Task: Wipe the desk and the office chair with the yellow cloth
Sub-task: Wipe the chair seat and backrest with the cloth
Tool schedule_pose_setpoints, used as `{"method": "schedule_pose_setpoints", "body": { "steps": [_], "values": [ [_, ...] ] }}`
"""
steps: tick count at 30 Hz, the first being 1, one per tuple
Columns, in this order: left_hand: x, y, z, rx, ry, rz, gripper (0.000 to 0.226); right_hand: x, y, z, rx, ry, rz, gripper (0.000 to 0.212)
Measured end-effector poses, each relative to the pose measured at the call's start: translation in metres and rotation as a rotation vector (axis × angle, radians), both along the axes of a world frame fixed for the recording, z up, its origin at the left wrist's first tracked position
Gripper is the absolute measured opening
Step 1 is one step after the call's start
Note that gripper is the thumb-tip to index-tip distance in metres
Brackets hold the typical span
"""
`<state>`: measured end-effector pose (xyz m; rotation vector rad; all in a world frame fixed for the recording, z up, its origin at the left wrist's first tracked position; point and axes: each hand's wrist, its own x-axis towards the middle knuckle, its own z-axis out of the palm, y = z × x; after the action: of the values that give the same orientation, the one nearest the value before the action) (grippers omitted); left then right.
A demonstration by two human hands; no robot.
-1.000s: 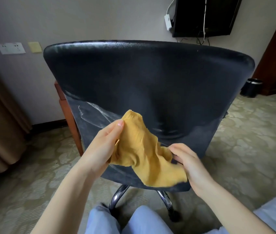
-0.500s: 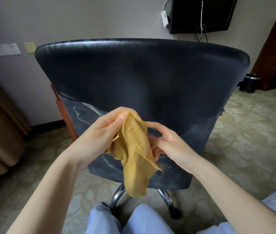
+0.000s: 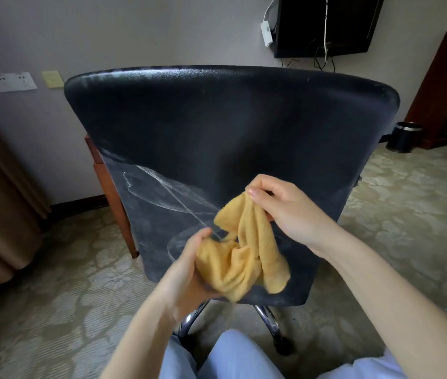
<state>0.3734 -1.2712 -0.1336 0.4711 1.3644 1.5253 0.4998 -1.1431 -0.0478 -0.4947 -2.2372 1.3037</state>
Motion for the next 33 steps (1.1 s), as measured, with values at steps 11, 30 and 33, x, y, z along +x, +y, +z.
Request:
{"method": "schedule_pose_setpoints", "body": {
  "steps": [11, 30, 33],
  "values": [
    [0.004, -0.009, -0.035, 0.013, -0.24, 0.068, 0.078, 0.005, 0.045, 0.012, 0.437, -0.165, -0.391, 0.023],
    [-0.066, -0.035, 0.024, -0.326, 1.216, -0.036, 0.018, 0.026, 0.034, -0.016, 0.792, -0.479, -0.284, 0.013],
    [-0.06, -0.033, 0.03, -0.287, 0.733, 0.023, 0.024, 0.023, 0.032, -0.025, 0.194, -0.46, -0.184, 0.03]
  ]
}}
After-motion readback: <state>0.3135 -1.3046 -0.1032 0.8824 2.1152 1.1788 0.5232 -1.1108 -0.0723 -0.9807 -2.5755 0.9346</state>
